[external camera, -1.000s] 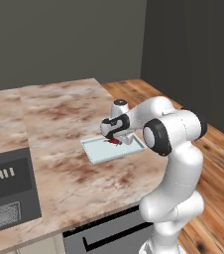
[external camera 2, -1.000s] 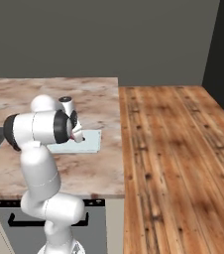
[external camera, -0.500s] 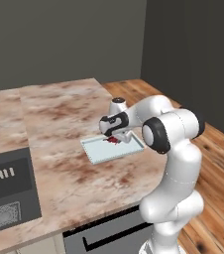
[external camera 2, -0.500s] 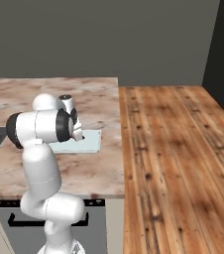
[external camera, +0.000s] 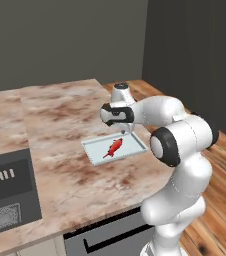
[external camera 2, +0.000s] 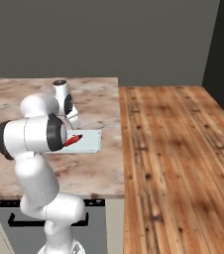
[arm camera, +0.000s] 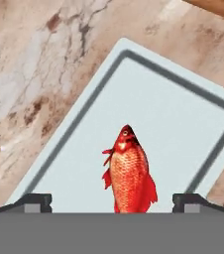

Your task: Take the fish out of the fridge, briefly rinse it in the sink, and place it on the tray next to the sink.

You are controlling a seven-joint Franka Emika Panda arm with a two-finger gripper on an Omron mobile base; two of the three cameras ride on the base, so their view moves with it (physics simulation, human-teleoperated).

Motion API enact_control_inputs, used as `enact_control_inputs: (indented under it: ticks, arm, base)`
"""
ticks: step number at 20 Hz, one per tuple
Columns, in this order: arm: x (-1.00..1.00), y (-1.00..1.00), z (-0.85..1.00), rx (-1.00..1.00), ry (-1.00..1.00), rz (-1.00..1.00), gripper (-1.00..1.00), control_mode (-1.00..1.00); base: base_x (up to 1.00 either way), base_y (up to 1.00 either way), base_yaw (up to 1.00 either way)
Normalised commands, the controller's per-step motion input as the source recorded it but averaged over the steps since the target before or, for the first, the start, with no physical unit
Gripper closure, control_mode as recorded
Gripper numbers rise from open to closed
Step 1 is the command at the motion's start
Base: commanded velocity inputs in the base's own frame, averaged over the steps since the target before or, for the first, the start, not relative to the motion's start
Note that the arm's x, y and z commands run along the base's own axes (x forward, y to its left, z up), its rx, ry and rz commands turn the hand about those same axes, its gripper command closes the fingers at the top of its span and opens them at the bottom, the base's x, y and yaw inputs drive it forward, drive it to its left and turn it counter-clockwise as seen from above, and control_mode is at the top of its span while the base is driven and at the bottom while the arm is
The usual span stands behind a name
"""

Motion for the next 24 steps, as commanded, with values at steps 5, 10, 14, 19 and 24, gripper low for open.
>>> enact_control_inputs:
  ticks: [5, 10, 14, 19, 24]
  arm:
    - [-0.92, -0.14, 1.00, 0.00, -0.21, 0.00, -1.00, -1.00]
    - [-1.00, -0.38, 0.89, 0.00, -0.29, 0.00, -1.00, -1.00]
    - [-1.00, -0.59, 0.26, -0.02, -0.35, 0.11, -1.00, -1.00]
    - [-1.00, -0.59, 0.36, -0.03, -0.37, 0.14, -1.00, -1.00]
    - [-1.00, -0.51, 0.74, 0.00, -0.40, 0.13, -1.00, -1.00]
  base:
    - [0.00, 0.00, 0.00]
    - [0.00, 0.00, 0.00]
    - [0.00, 0.00, 0.00]
    - [0.00, 0.00, 0.00]
    - [0.00, 0.00, 0.00]
